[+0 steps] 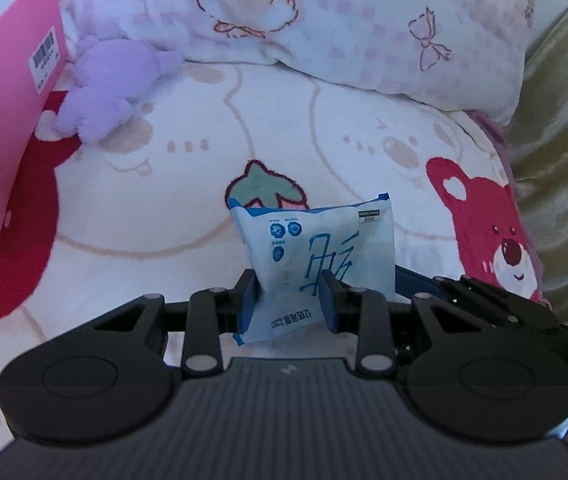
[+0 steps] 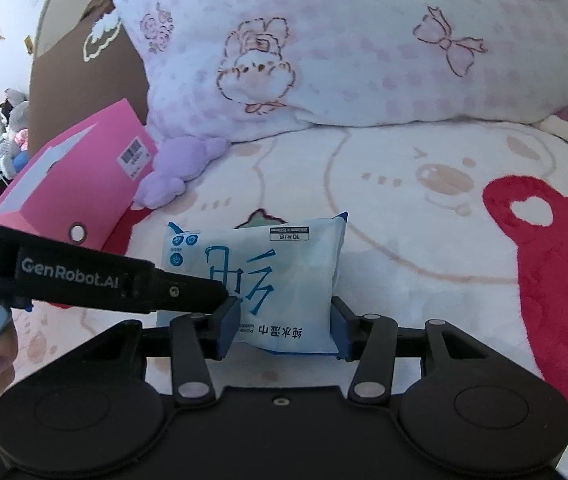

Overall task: Organize objects
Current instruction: 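Lift the wet-wipe pack with the left tool toward the pink box, then lower the wet-wipe pack into the pink box beside the card case, then open the left tool and withdraw it up from the pink box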

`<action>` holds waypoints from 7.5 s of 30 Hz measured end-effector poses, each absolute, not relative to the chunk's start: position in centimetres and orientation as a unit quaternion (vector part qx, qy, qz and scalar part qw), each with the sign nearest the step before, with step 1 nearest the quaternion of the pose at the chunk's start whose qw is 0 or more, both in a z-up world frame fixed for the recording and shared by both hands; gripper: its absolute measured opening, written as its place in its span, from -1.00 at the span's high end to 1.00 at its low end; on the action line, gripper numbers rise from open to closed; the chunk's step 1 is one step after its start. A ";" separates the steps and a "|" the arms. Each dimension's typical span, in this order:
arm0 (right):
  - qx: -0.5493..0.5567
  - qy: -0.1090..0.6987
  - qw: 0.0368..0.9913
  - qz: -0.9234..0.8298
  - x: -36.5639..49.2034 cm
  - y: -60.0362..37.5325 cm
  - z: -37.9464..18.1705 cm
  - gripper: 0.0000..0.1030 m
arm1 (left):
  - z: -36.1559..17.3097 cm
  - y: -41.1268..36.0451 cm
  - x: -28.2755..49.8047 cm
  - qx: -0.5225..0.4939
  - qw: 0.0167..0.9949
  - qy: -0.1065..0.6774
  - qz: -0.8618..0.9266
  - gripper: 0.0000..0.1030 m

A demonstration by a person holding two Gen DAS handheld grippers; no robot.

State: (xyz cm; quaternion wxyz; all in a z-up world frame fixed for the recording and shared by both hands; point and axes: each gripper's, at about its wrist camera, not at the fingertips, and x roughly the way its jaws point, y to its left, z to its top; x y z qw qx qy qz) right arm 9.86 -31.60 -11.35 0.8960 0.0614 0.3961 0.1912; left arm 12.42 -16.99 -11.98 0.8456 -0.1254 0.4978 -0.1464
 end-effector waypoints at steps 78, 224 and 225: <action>-0.001 0.389 0.880 0.271 -2.2 -15.9 -0.5 -0.59 | -0.8 -1.2 1.9 -0.058 0.844 0.489 -0.211 0.32; -0.121 0.457 0.830 0.294 19.8 4.0 -6.2 0.05 | -9.9 17.3 23.0 -0.115 0.828 0.550 -0.008 0.04; -0.109 0.456 0.830 0.304 19.6 3.6 -5.8 0.05 | -9.4 17.2 22.5 -0.112 0.829 0.548 -0.008 -0.01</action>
